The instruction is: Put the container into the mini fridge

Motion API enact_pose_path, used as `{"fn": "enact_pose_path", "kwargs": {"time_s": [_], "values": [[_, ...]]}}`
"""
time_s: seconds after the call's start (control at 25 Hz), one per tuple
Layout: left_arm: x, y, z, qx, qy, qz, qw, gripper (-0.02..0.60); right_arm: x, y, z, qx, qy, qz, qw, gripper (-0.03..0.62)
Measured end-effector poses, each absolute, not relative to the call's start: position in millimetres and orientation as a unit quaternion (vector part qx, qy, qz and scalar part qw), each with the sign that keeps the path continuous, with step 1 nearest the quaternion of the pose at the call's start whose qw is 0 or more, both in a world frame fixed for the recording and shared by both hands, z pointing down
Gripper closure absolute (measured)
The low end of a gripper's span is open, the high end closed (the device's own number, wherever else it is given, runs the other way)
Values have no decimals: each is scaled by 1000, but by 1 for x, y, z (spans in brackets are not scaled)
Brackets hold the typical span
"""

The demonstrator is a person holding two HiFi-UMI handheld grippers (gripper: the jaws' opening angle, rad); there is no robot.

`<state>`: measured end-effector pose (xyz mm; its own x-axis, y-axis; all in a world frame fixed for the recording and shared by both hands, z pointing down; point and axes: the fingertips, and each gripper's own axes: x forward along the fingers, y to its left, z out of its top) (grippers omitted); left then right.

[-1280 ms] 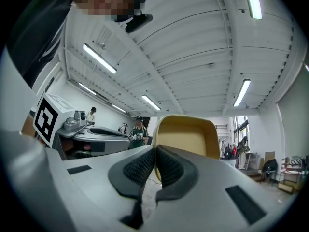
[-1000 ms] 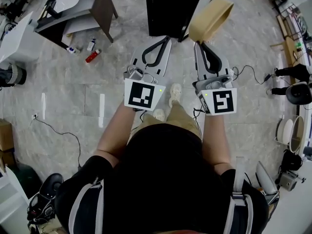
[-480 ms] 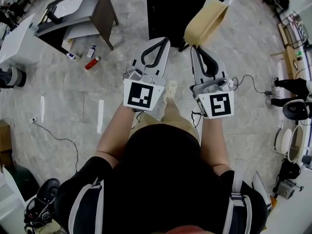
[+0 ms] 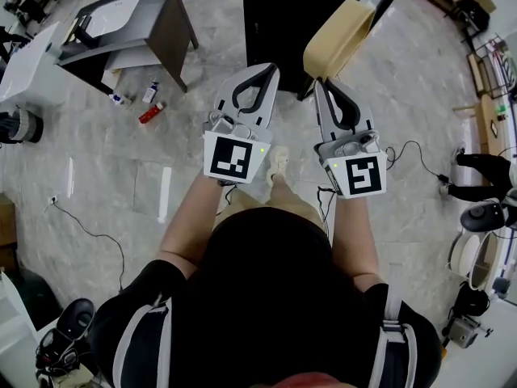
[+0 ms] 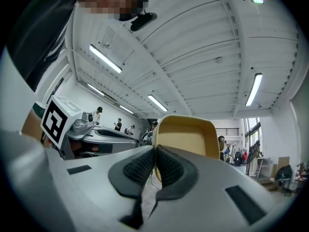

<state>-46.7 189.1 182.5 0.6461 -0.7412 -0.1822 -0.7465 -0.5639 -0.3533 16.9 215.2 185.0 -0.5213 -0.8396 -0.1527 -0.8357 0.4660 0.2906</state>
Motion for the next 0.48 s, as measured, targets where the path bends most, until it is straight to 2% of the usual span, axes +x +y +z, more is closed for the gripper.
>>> {"fn": "enact_pose_path", "kwargs": {"time_s": [0.48], "values": [[-4,54,190,-875,446,-15,190,558,63,76,185,465,-871,-156,8,553]]}}
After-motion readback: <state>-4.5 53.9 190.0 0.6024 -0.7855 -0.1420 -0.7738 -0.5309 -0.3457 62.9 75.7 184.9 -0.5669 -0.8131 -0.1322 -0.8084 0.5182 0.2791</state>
